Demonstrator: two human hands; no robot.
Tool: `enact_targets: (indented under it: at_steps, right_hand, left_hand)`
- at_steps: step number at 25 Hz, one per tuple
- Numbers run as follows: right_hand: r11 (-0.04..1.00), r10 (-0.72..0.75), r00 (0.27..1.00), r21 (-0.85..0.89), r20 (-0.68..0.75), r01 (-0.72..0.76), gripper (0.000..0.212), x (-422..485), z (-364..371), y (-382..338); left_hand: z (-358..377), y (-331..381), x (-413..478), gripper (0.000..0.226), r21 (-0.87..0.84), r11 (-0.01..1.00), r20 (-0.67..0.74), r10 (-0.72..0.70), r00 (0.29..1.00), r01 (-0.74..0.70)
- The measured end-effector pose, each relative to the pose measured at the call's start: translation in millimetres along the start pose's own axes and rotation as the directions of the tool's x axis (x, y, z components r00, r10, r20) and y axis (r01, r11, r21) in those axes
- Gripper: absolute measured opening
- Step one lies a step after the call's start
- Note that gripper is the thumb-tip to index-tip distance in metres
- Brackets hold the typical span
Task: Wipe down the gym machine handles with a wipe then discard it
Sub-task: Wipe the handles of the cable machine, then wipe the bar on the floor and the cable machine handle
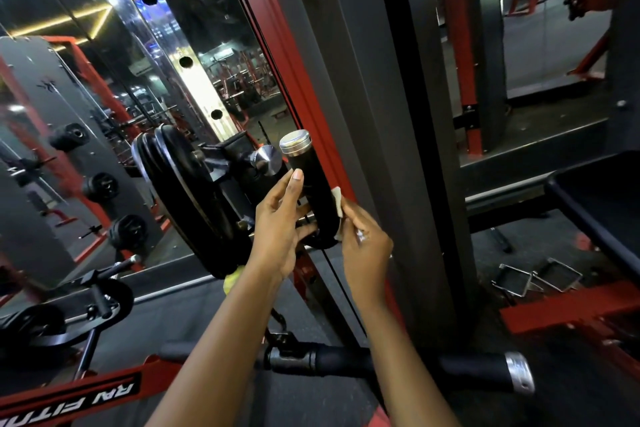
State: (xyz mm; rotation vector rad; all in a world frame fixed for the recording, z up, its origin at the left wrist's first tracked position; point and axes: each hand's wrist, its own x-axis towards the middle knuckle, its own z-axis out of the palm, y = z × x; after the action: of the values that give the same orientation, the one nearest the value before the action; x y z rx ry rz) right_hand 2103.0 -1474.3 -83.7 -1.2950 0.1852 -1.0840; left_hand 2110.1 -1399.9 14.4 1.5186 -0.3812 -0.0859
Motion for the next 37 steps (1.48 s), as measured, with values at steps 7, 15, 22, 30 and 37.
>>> enact_targets:
  at_steps: [7,15,22,30,37]
  right_hand:
    - [0.963,0.269,0.963,-0.002,0.002,-0.269,0.031,-17.3,-0.1,16.8]
    - [0.931,0.173,0.982,-0.337,0.076,-0.137,0.024,-21.8,-49.4,-37.4]
    - [0.802,0.213,0.959,-0.594,0.185,-0.064,0.025,-65.6,-123.3,-95.1]
    - [0.614,0.236,0.971,-0.780,0.036,-0.120,0.023,-205.8,-243.2,-147.7]
    - [0.442,0.161,0.928,-0.816,-0.336,-0.373,0.026,-326.2,-293.6,-200.2]
  left_hand:
    - [0.4,2.9,-3.6,0.042,0.000,1.000,0.006,-0.015,1.000,0.015]
    - [-8.1,-22.8,-44.5,0.041,0.137,0.989,-0.031,0.059,0.998,-0.054]
    - [-26.0,-71.6,-147.1,0.042,0.433,0.857,0.294,0.157,0.943,-0.278]
    - [-15.3,-148.2,-272.3,0.046,0.616,0.604,0.672,-0.067,0.737,-0.506]
    - [32.5,-151.5,-337.5,0.055,0.354,0.573,0.928,-0.117,0.354,-0.739]
